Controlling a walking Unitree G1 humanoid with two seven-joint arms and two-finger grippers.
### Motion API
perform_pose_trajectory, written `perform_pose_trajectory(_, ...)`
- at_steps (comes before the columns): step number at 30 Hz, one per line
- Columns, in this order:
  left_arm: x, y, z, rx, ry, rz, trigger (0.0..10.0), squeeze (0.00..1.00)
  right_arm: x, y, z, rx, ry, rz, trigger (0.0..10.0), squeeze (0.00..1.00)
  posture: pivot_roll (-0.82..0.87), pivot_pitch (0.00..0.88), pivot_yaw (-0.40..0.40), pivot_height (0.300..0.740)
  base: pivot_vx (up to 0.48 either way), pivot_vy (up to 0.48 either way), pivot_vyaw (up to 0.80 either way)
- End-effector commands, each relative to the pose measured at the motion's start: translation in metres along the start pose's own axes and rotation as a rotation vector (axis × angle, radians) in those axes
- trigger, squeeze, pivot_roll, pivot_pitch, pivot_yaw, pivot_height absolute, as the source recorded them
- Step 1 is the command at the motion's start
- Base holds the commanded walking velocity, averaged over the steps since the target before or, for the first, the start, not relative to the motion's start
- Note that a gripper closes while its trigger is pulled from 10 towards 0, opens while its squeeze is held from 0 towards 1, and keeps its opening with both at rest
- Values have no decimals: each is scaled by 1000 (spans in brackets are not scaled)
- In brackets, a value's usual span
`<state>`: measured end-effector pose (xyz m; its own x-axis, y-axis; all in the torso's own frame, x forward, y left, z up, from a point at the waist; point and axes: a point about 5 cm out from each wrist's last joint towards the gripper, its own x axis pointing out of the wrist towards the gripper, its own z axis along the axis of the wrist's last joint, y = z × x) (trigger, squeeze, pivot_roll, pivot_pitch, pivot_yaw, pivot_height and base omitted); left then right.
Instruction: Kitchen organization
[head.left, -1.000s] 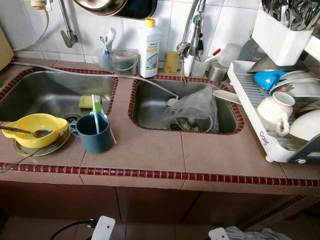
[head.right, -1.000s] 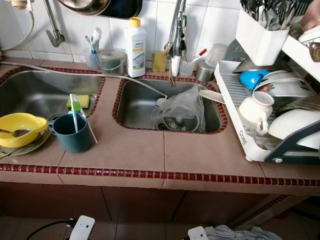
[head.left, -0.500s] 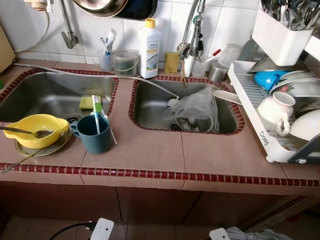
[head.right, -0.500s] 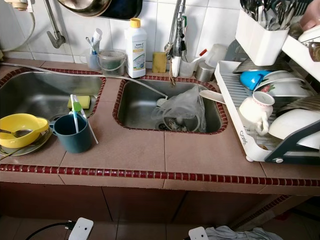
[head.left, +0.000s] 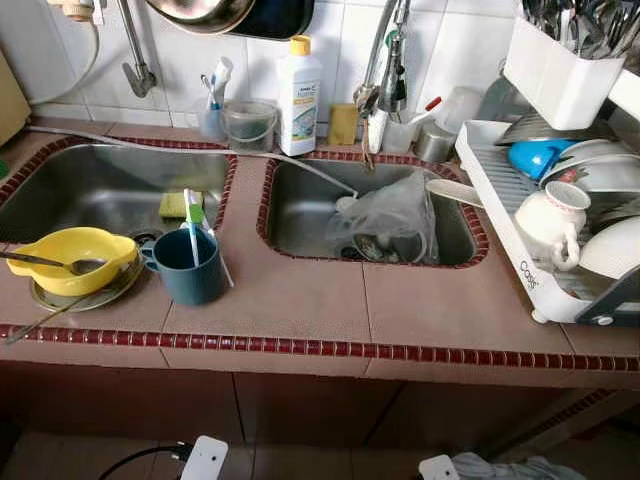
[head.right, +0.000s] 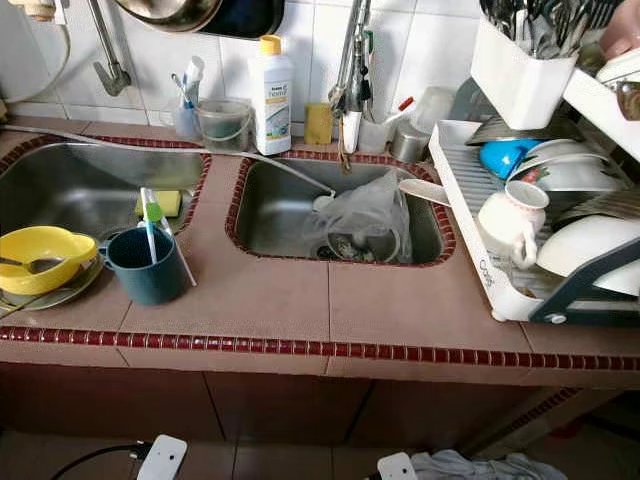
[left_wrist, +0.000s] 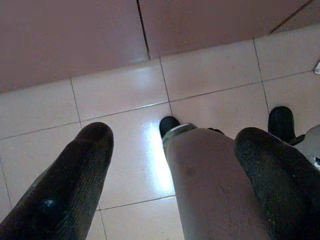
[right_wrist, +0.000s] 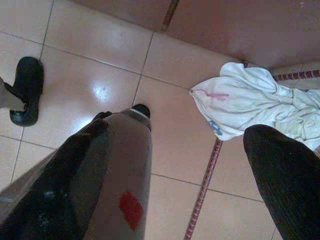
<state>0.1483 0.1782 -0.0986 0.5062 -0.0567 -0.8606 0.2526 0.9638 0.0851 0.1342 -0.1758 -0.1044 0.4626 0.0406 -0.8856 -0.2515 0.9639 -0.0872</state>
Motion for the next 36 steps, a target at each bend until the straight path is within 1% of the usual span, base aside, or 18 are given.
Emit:
perform_pose_trajectory(1,-2,-7,-13,1,48,-22,10000,0,-2,-1,-9,16,31,-5,10000,0,155,0,-54,740,0,-262,0)
perform_pose_trajectory(10,-1,-7,-11,1,38,-25,10000,0,-2,0,-10,17,33,-5,10000,0,155,0,-54,740,-133,-258,0)
perform_pose_trajectory(19,-1,-8,-9,3,29,-27,10000,0,-1,1,-8,18,27,-3,10000,0,154,0,-54,740,0,-258,0)
perform_pose_trajectory(32,-1,-8,-6,7,9,-30,10000,0,-1,-2,-6,24,18,-9,10000,0,149,0,-48,740,0,0,0)
perform_pose_trajectory(36,0,-7,0,16,-27,-28,10000,0,0,-3,2,26,-25,-13,10000,0,145,0,-46,740,0,0,0)
